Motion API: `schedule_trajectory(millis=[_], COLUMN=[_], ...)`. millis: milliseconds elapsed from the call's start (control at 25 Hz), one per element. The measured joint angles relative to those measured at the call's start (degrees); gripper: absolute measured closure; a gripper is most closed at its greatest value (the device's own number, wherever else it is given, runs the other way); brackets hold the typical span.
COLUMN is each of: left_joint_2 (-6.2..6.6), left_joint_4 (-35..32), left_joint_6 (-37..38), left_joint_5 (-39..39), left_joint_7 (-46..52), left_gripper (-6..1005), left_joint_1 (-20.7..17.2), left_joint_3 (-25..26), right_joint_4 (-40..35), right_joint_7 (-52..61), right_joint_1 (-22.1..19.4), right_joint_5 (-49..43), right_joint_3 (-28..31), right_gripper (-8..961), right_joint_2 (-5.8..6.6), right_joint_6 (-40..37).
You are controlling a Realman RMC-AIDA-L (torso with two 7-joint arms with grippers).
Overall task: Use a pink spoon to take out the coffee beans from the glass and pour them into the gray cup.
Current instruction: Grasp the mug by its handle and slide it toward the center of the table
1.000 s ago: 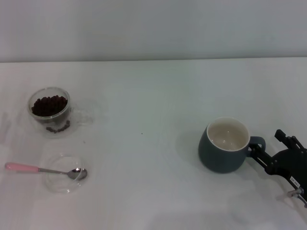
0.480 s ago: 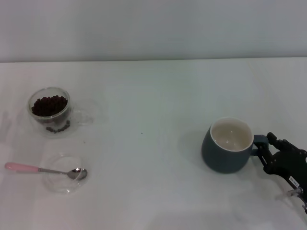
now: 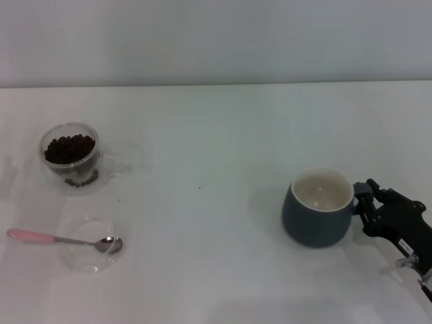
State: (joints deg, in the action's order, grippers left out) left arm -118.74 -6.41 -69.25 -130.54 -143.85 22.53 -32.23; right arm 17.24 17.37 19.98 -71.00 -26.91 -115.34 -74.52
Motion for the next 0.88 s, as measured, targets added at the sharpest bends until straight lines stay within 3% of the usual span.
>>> schedule_trajectory(millis=[880], left_joint_2=[0.09], left_joint_4=[-0.7], left_joint_6=[3.0], left_joint_5=[0.3], left_joint_7=[-0.3], left_gripper=[154], left_joint_1=[1.1], left_joint_3=[-0.2], right_joint_4=[1.7], right_joint_7=[0.0], right_joint_1=[5.2], right_joint_5=[-5.2], right_joint_3=[0.3], right_gripper=[765], right_joint_2=[-0.85], right_joint_6=[2.2])
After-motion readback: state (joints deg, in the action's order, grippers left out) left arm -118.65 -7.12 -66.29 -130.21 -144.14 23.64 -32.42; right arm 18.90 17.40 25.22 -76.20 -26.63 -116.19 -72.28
